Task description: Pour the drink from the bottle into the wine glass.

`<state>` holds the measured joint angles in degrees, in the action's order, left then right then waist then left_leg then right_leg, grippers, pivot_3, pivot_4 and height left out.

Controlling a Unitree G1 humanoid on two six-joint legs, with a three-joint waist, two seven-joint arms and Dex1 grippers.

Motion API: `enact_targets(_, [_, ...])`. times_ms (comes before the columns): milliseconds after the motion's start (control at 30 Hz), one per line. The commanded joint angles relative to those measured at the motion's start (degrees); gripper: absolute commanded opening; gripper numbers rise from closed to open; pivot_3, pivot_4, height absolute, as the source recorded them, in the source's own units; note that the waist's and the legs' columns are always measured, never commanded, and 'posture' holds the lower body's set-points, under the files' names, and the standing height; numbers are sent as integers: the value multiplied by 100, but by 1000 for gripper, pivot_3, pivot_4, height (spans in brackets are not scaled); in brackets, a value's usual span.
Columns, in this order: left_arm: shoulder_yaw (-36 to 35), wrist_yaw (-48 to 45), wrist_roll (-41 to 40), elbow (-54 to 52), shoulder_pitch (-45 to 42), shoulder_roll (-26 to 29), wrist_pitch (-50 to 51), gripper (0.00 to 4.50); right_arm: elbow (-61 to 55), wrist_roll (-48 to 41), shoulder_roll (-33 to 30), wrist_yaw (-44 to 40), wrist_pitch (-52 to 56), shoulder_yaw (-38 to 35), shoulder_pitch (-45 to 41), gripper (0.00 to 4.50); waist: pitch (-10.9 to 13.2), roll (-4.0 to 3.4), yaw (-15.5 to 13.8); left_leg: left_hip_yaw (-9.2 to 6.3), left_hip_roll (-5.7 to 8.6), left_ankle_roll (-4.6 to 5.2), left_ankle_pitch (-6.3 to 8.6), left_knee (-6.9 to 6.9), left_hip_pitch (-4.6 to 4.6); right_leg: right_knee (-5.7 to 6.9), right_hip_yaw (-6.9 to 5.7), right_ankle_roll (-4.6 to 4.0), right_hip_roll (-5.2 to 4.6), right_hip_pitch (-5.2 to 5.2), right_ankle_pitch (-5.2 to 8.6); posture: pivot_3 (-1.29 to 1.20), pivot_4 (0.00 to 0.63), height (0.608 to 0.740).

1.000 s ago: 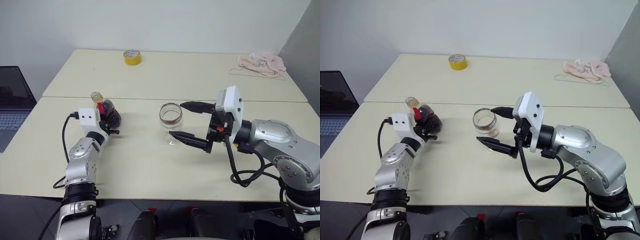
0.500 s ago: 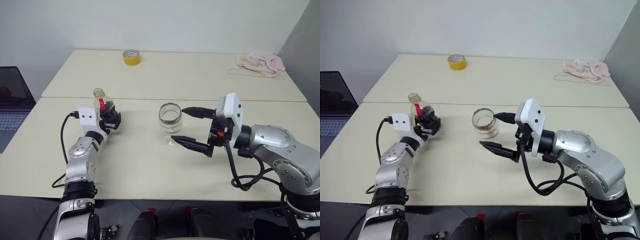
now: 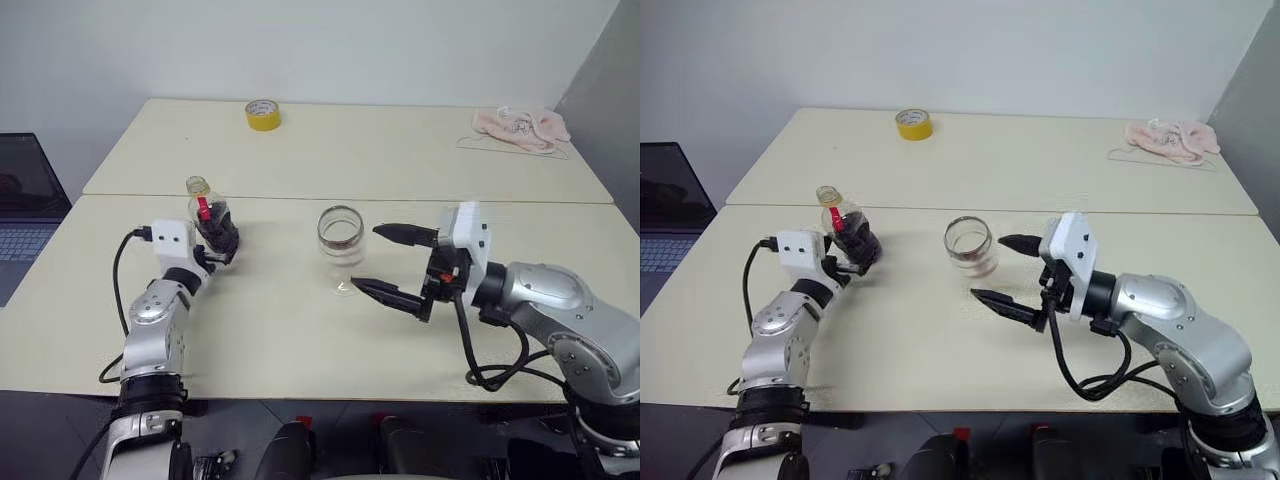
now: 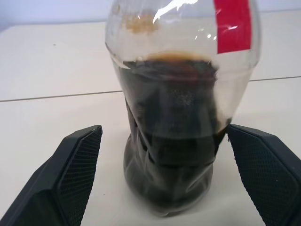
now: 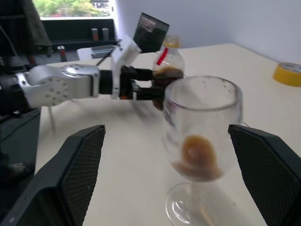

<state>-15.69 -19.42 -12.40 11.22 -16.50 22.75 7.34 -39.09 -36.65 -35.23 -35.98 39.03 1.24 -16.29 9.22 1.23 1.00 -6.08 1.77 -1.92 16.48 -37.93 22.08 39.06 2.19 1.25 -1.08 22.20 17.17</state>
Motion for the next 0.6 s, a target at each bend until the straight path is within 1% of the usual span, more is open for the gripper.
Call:
enact_targets(33, [-138, 138, 3, -851, 352, 140, 212, 4483, -113, 127, 39, 86, -464, -493, 361, 4500, 0, 0, 2, 2, 0, 0, 0, 0, 0, 0, 2, 0, 0, 0, 0, 0, 150, 740])
enact_targets(200, [-197, 344, -345, -2128, 1048, -17, 1015, 4483, 193, 597, 462, 283, -1249, -708, 1323, 4500, 0, 0, -4, 0, -2, 2, 1, 3, -7, 1, 1, 0, 0, -9, 0, 0, 150, 740])
enact_targets(267, [-161, 508, -388, -2666, 1356, -146, 1255, 4483, 365, 844, 710, 358, -1672, -682, 1780, 4500, 0, 0, -6, 2, -2, 2, 1, 2, -10, -1, 3, 1, 0, -12, 0, 0, 150, 740])
enact_targets(333, [-72, 723, -226, -3081, 1646, -262, 1356, 4483, 551, 1116, 989, 469, -2101, -601, 2173, 4500, -1, 0, -6, 2, -2, 2, 2, 3, -15, -1, 3, 1, 0, -16, 1, 0, 150, 740])
enact_targets(433, [8, 919, -46, -3344, 1857, -380, 1376, 4483, 920, 1622, 1493, 866, -2772, -553, 2419, 4500, -1, -1, -12, 5, -2, 1, 2, 6, -20, 1, 7, 1, 1, -16, 1, 0, 150, 740])
enact_targets(500, [56, 988, 98, -3356, 1920, -421, 1217, 4483, 1270, 2094, 1862, 1249, -3358, -537, 2497, 4500, -2, -3, -8, 6, -3, 1, 2, 6, -25, 4, 7, 1, 3, -17, 1, 0, 150, 740])
enact_targets(600, [99, 1052, 146, -3348, 1946, -534, 1092, 4483, 1602, 2580, 2224, 1602, -4020, -498, 2701, 4500, -7, -11, -10, 6, -4, -1, 1, 10, -26, 1, 6, 1, 5, -18, 1, 0, 150, 740])
